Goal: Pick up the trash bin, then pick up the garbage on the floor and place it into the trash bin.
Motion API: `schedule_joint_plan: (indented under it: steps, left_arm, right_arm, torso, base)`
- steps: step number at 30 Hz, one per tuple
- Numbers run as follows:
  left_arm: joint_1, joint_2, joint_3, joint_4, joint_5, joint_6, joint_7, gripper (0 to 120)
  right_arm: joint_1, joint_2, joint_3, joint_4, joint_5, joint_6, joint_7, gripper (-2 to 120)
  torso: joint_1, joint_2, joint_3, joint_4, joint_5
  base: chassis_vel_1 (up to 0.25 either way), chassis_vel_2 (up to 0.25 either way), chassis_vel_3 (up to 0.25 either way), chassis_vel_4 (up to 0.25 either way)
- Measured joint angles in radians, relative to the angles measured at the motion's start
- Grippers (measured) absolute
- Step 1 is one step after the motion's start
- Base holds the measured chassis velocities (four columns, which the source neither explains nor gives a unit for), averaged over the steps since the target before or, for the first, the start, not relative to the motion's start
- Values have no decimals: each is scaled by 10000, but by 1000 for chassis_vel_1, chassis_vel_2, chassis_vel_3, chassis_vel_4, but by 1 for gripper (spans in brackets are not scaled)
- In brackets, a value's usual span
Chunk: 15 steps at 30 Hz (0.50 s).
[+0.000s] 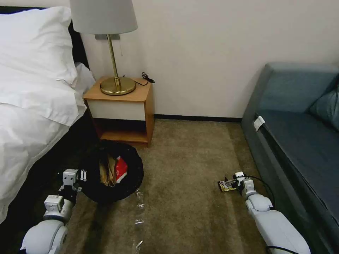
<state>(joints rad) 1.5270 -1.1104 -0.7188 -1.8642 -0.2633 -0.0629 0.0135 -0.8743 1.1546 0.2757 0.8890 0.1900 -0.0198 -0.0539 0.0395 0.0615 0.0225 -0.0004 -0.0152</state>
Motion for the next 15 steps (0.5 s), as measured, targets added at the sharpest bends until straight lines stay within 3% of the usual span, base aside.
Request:
schedule_joint_plan:
  steps: [15]
  left_arm:
    - [4,16,-35,52,-54,-73,45,3]
  right_arm:
    - [-39,169,3,-11,-93,-20,109,100]
  torso:
    - [0,0,0,0,0]
  base:
    - [0,0,0,0]
